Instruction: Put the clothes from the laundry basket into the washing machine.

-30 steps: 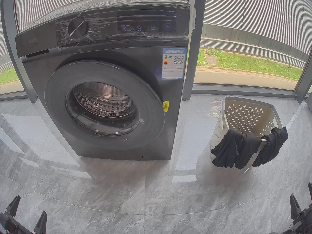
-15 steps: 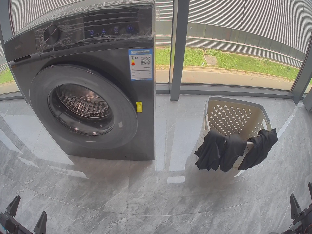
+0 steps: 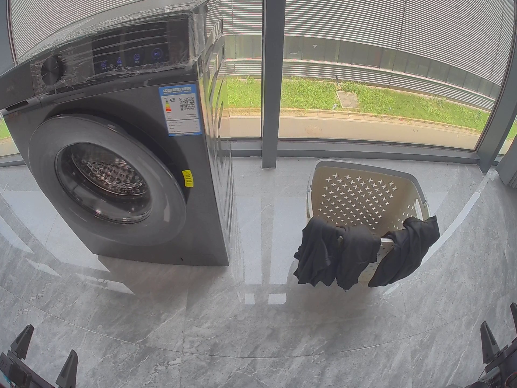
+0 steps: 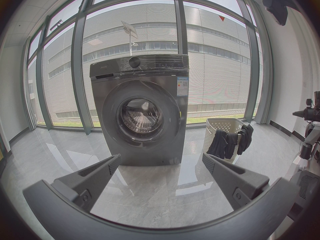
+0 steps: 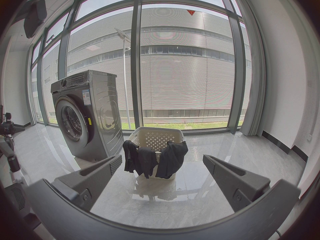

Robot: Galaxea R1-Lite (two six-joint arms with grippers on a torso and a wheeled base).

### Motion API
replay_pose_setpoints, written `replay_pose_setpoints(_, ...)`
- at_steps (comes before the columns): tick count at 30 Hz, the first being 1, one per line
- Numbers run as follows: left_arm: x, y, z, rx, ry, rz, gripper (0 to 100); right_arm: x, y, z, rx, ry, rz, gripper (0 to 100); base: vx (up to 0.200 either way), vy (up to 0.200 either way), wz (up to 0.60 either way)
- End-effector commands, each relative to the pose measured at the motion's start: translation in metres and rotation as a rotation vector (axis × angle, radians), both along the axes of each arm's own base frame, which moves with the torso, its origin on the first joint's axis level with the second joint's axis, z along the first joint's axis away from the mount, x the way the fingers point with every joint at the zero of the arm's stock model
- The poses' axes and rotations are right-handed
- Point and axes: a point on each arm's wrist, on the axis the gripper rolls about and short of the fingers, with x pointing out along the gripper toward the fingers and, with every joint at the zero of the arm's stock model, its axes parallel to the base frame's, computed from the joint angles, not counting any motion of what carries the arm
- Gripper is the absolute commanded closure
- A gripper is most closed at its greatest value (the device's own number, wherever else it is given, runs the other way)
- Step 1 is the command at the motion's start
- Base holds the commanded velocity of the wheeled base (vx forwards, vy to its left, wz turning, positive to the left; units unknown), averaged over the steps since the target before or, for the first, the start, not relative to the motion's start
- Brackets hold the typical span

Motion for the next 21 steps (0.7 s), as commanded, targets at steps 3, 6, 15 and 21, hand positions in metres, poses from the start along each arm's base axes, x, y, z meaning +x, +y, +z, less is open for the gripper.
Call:
replay_pose_setpoints(3, 0.0, 0.0, -0.0052, 0.0, -0.001, 0.0, 0, 0.0001, 0.0, -0.0053, 0.0, 0.001, 0.0, 0, 0.0, -0.2, 0.0)
replay_pose_setpoints(6, 0.0, 0.0, -0.0052, 0.0, -0.001, 0.0, 0, 0.0001, 0.0, -0.0053, 0.0, 0.001, -0.001, 0, 0.0, -0.2, 0.0)
replay_pose_setpoints(15, 0.0, 0.0, -0.0051, 0.0, -0.002, 0.001, 0, 0.0001, 0.0, -0.0053, 0.0, 0.001, 0.0, 0, 0.0, -0.2, 0.0)
replay_pose_setpoints(21, 0.0, 0.0, -0.0052, 0.001, -0.001, -0.002, 0, 0.0001, 0.0, -0.0053, 0.0, 0.001, 0.0, 0, 0.0, -0.033, 0.0)
